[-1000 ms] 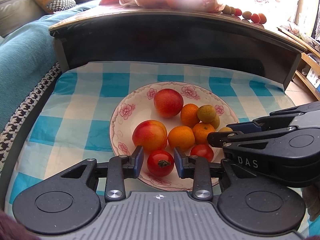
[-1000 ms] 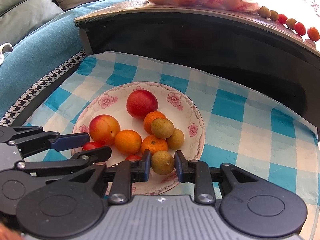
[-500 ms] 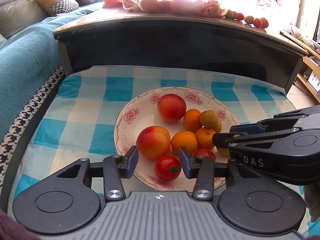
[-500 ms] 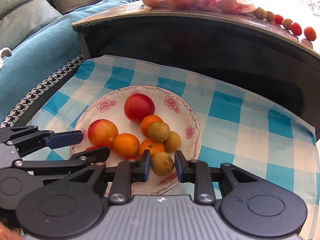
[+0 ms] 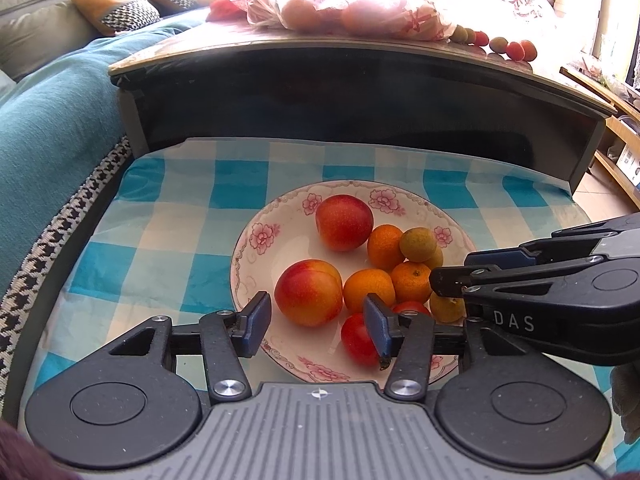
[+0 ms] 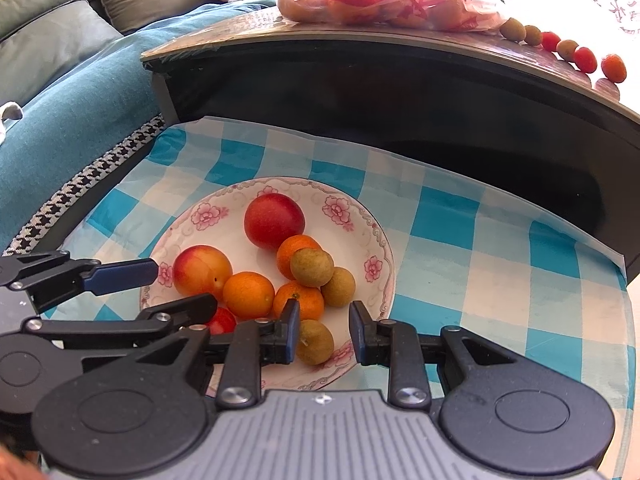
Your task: Organize fruits
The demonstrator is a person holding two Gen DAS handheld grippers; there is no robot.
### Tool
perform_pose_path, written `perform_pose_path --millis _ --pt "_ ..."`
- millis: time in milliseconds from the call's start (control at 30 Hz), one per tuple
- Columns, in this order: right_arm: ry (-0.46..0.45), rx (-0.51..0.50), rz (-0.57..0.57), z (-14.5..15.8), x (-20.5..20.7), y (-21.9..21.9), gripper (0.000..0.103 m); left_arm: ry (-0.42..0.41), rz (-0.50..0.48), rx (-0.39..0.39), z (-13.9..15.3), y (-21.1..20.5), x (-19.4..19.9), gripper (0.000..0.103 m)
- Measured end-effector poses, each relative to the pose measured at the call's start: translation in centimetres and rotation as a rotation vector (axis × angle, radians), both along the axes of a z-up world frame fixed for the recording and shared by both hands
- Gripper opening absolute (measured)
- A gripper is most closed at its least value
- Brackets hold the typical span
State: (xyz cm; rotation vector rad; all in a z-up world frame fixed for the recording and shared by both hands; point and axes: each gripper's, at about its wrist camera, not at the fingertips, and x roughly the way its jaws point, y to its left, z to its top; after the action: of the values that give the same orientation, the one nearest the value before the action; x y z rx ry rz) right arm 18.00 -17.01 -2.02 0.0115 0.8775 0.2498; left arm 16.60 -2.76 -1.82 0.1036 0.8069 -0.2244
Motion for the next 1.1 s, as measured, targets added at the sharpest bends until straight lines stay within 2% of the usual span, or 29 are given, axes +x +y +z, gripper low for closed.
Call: perform_pose_path --millis 733,900,1033,1100 --pt "-0.021 0.010 -0.023 0.7 -0.3 -0.4 0.041 -0.026 0.008 0.023 0.6 0.0 -0.5 0.070" --pt "-0.034 0.016 -0.032 1.2 -0.6 -0.5 0.043 -0.050 0.012 0.046 1.0 -0.2 -1.1 0.075" --pt "-0.038 0.020 -0.043 1.5 -1.0 -0.8 0.044 -0.056 0.032 0.054 1.2 0.0 -1.3 0.085" --pt "-0.038 0.019 -0.047 1.6 -1.3 -0.9 0.044 -0.064 0.040 0.060 1.3 0.0 -1.6 0.086"
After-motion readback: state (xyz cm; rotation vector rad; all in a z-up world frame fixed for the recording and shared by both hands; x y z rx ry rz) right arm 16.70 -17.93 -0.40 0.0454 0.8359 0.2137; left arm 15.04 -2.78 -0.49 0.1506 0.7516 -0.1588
